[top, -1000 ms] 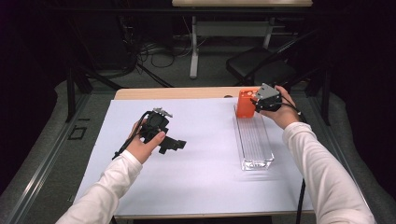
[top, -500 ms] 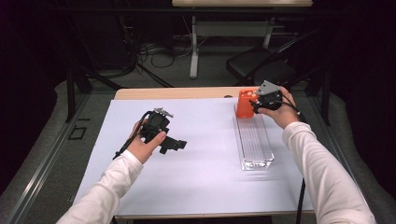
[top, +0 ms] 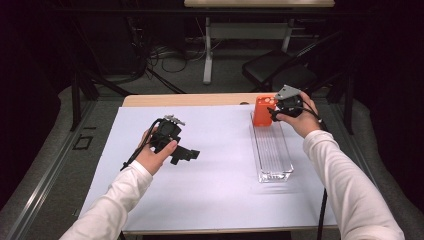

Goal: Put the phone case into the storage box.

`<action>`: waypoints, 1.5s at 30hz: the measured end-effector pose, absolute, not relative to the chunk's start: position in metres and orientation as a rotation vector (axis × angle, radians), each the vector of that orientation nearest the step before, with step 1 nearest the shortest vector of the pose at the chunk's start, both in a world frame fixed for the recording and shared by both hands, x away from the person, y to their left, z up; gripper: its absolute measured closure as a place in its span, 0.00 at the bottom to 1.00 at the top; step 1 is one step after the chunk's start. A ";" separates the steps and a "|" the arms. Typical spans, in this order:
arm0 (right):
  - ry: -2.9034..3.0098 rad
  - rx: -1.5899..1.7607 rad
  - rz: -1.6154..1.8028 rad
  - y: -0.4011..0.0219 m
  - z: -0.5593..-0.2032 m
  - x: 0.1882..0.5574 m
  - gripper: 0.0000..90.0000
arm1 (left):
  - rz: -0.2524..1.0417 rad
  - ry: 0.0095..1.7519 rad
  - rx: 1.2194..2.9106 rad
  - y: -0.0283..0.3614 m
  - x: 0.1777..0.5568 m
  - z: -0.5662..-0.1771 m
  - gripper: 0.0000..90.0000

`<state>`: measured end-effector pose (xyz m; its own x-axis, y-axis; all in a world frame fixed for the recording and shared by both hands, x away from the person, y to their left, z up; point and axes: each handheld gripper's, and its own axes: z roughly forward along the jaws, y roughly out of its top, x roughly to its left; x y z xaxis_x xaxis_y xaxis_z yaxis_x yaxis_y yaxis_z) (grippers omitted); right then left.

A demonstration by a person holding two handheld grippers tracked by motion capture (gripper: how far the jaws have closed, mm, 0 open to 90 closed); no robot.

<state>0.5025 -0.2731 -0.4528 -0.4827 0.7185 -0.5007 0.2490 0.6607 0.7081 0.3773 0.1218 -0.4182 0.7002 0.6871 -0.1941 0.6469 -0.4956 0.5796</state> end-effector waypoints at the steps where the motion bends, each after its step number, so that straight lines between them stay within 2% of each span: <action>1: 2.050 0.757 0.716 -0.273 -0.452 0.502 0.15 | 0.081 1.015 2.269 0.122 0.377 -0.418 0.11; 7: 2.082 0.800 0.707 -0.272 -0.449 0.500 0.14 | 0.086 1.014 2.267 0.123 0.377 -0.417 0.11; 12: 2.116 0.879 0.705 -0.270 -0.446 0.499 0.05 | 0.087 1.013 2.264 0.123 0.376 -0.417 0.11; 26: 2.164 1.137 0.913 -0.270 -0.431 0.491 0.00 | 0.081 1.000 2.242 0.123 0.376 -0.414 0.11; 39: 2.135 1.330 1.003 -0.274 -0.431 0.482 0.00 | 0.073 0.994 2.208 0.125 0.380 -0.412 0.11; 45: 2.123 1.315 1.031 -0.272 -0.429 0.480 0.00 | 0.069 0.983 2.205 0.127 0.383 -0.412 0.11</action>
